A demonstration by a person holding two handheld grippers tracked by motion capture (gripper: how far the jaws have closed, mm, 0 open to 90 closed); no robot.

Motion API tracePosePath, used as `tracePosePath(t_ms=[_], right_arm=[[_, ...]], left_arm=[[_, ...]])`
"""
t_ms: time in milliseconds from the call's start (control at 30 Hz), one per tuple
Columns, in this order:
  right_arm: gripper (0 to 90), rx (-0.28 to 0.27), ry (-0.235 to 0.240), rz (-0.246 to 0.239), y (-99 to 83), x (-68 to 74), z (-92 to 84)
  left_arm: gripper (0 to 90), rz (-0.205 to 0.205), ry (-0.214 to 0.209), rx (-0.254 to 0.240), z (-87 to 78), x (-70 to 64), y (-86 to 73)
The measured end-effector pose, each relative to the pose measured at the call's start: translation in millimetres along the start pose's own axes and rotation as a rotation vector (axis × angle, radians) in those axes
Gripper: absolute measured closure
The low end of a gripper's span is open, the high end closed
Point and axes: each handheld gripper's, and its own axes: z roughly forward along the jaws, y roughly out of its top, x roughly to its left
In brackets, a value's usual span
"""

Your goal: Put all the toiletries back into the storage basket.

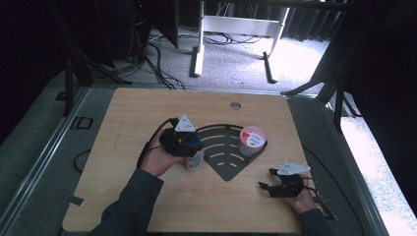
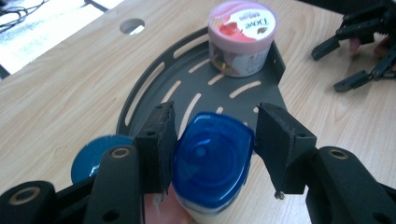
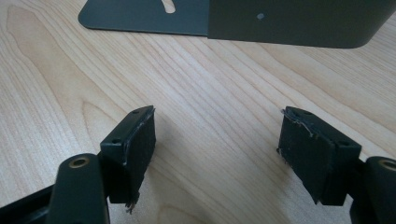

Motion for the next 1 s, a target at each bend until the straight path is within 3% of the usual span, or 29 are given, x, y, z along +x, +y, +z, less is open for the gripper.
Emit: tracePosePath(t_ms=[533,733,1000], right_arm=[[26.9,0.0,0.0,0.0,0.0,0.0,0.0],[26.9,0.0,0.0,0.0,0.0,0.0,0.0],[26.9,0.0,0.0,0.0,0.0,-0.1,0.1]], left_arm=[[54.3,-0.038,-0.015,0.05,-1.3,-0.2,-2.5],[48.9,-0.005,-0.008,0.08,3.6,-1.0,-2.4],[48.9,0.019,-0.009,0.108,10.1,-1.0,-2.5]])
